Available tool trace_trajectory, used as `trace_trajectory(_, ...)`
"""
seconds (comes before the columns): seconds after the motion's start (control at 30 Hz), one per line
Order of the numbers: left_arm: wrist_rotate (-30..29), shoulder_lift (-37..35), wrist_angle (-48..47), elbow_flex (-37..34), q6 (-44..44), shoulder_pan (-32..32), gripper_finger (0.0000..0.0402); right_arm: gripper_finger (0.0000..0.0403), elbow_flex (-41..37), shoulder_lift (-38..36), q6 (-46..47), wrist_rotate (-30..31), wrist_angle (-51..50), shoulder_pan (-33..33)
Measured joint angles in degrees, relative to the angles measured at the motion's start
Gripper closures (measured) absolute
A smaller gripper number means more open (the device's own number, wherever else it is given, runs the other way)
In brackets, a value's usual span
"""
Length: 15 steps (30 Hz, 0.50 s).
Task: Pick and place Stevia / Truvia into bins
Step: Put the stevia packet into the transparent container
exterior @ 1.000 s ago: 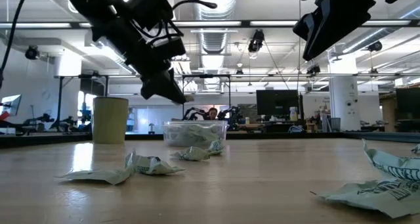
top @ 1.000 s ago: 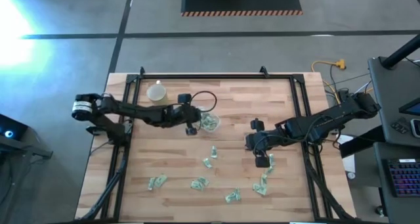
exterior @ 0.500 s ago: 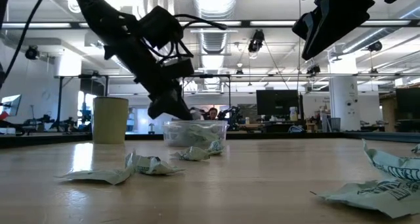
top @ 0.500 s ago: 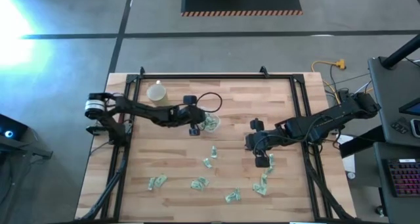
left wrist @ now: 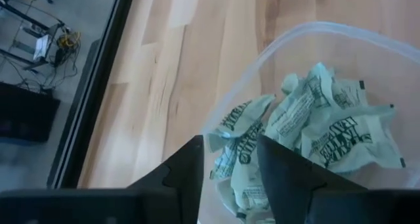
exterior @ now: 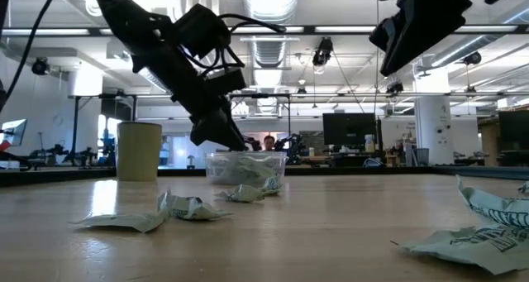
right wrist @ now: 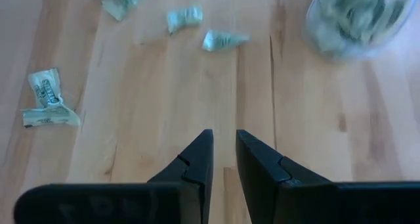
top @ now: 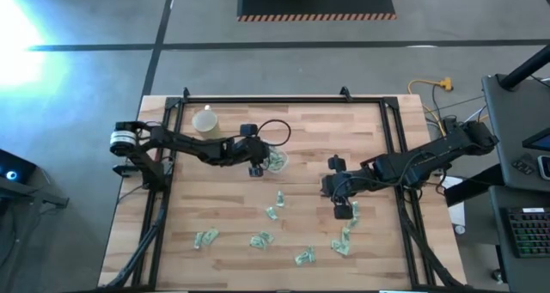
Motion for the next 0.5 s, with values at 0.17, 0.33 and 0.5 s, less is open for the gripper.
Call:
trace_trajectory(0.17,-0.02,-0.80,-0.14,-0.19,-1.90,-0.15,0.0272,0.0339,-4.54,0.04,6.02,-5.41,-1.41,1.74)
trace_trajectory(0.33,0.03,-1.51,-0.10,-0.34,-1.90,-0.62,0.0272,0.0333,-9.57,0.04,15.50,-10.64,-1.72,4.29)
trace_trajectory(0.5,0.03,-2.29,-0.09,-0.58,-1.90,-0.99,0.0272,0.0333,-13.67,0.04,21.77,-13.30,-1.72,7.76)
